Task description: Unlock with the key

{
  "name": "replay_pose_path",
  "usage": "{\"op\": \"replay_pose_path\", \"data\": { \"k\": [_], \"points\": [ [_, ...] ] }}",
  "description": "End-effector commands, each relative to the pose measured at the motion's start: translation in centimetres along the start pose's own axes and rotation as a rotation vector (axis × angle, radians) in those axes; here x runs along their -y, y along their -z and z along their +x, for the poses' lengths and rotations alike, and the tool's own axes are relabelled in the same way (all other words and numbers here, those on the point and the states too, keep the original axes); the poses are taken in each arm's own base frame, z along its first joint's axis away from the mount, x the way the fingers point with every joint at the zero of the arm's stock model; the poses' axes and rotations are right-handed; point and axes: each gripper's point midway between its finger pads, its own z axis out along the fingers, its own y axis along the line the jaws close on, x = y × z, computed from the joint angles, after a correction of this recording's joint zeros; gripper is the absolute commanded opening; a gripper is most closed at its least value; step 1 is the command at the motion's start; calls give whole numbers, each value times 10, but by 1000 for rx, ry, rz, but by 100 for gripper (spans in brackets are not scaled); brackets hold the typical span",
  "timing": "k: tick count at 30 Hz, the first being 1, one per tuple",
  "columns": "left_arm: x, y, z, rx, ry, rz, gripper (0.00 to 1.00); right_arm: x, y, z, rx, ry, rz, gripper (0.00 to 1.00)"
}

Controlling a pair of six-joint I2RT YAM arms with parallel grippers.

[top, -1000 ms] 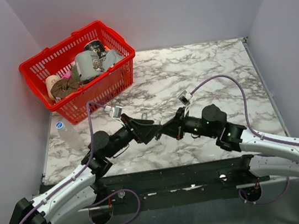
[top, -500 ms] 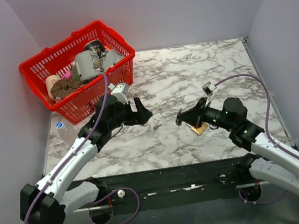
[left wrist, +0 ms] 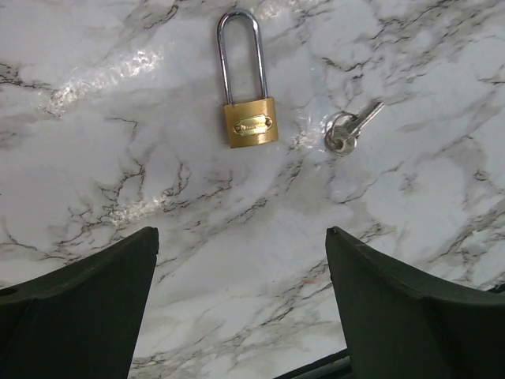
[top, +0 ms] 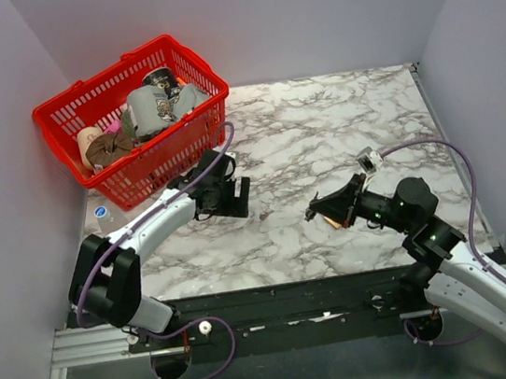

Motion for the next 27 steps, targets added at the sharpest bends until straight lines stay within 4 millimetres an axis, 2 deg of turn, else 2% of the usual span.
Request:
{"op": "replay_pose_path", "data": {
  "k": [1, 3, 8, 11, 18, 27],
  "points": [
    [-12, -10, 1, -65, -73, -65, 93, 6, 4, 20, -58, -33, 7, 1],
    [-16, -19, -2, -88, -84, -95, 92, 8, 3, 23, -64, -37, 10, 1],
    [-13, -37, -11, -113, -82, -94, 87, 11, 2, 29, -76, -41, 12, 1],
    [-15, -49, -12, -136, -80, -127, 82, 12, 1, 31, -81, -45, 11, 1],
    [-16, -59, -16, -146, -101, -241, 70, 13, -1, 35, -84, -51, 3, 1],
    [-17, -73, -10, -189, -119, -313, 66, 11, -2, 39, -87, -66, -25, 1]
  ]
}}
